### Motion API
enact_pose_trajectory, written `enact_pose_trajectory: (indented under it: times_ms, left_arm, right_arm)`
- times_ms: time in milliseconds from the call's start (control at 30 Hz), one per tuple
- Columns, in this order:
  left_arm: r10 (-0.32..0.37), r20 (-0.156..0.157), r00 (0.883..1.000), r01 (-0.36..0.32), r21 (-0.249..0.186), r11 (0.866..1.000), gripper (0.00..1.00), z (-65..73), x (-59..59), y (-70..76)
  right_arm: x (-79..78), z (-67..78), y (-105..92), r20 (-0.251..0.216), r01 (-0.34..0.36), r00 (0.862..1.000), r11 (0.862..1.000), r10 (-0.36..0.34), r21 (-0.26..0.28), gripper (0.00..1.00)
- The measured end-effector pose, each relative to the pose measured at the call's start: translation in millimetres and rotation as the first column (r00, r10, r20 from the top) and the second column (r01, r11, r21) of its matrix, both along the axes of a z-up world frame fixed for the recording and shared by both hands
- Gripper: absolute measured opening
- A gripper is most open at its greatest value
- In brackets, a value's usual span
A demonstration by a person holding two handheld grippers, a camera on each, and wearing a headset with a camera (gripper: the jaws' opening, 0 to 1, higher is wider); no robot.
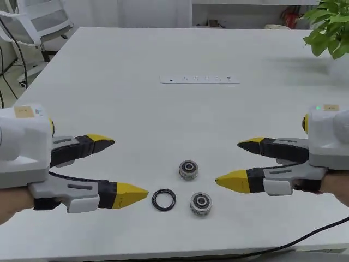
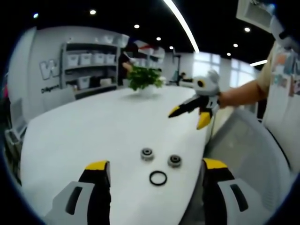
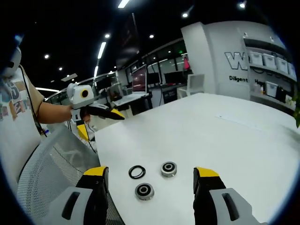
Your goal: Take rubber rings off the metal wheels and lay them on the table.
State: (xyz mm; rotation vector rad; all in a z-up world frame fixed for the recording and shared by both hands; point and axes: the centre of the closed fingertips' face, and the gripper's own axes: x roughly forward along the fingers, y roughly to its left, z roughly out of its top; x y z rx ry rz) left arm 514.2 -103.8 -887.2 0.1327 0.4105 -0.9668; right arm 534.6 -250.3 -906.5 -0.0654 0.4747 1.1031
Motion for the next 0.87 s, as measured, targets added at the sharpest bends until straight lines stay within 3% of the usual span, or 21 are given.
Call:
enact_pose_trajectory:
  times_ms: [200, 600, 867]
  left_arm:
    - [0.013, 0.002, 1.0, -0.013, -0.022, 1.0, 0.85, 1.8, -4.5, 1.0]
    - [0.042, 0.004, 0.999, -0.042, -0.01, 0.999, 0.86, -3.8, -13.2, 8.7]
    - [0.066, 0.001, 0.998, -0.066, -0.019, 0.998, 0.86, -3.3, -15.6, 14.2]
  right_arm:
    - [-4.1, -4.3, -11.0, 0.038, 0.006, 0.999, 0.999, -0.004, -0.044, 0.77]
    - [-15.6, -3.4, -20.0, 0.09, -0.004, 0.996, 0.996, 0.011, -0.084, 0.83]
    - [-21.6, -11.8, -31.4, 0.104, 0.003, 0.995, 0.992, 0.01, -0.127, 0.85]
